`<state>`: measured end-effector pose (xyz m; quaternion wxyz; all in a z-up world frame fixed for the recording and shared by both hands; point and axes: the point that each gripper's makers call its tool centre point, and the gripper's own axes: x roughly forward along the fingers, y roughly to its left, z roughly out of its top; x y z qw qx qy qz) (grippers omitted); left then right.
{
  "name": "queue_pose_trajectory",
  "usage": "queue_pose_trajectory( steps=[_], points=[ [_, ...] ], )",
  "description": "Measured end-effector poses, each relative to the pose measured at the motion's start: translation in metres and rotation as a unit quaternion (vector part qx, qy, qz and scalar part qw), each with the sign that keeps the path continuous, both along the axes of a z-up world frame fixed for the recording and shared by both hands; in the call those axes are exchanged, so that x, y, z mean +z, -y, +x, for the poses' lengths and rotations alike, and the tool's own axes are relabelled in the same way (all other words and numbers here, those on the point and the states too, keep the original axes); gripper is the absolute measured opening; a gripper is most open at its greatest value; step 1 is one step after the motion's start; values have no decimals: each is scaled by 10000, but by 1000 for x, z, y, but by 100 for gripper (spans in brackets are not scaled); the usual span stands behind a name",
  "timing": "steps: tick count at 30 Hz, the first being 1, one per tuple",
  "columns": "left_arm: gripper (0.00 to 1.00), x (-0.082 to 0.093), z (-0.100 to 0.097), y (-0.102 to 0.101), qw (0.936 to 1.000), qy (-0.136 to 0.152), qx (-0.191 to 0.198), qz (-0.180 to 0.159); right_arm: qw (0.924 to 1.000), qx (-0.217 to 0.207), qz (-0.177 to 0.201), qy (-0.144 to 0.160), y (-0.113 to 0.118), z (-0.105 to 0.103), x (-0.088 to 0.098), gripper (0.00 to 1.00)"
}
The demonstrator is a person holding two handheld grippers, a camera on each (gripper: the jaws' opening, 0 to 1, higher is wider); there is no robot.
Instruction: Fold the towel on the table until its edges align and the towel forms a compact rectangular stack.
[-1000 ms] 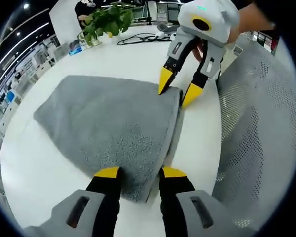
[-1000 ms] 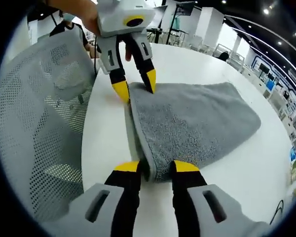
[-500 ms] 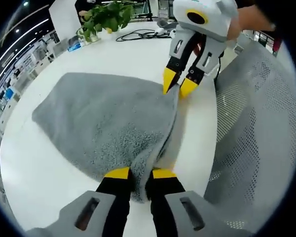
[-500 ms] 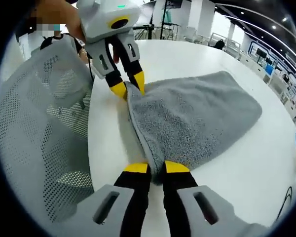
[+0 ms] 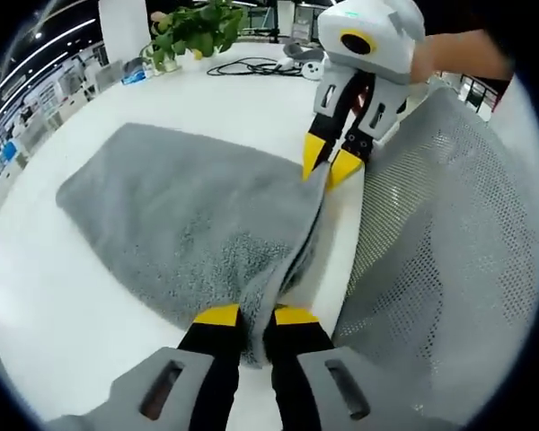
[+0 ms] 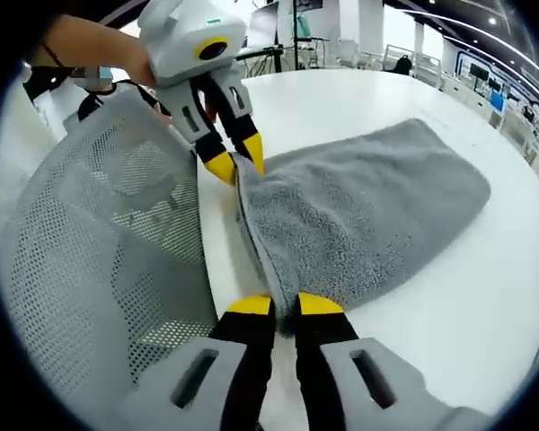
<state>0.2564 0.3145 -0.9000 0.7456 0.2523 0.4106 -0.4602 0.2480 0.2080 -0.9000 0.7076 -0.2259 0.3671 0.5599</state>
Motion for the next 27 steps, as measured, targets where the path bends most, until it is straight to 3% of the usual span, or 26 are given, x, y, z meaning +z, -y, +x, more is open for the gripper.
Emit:
queue_pose_trajectory(
  steps=[6,17,27],
  points=[
    [11,16,6,-1,9993,-155,211,-277,9991,-233,235,-254,-2,1,9,6],
    [10,44,7,-1,9978,-126,308,-574,9950,-479,653,-586,-2,-3,35,6],
    [10,71,14,1,9898,-10,780,-1195,9909,-585,993,-699,-4,-8,55,6]
  ],
)
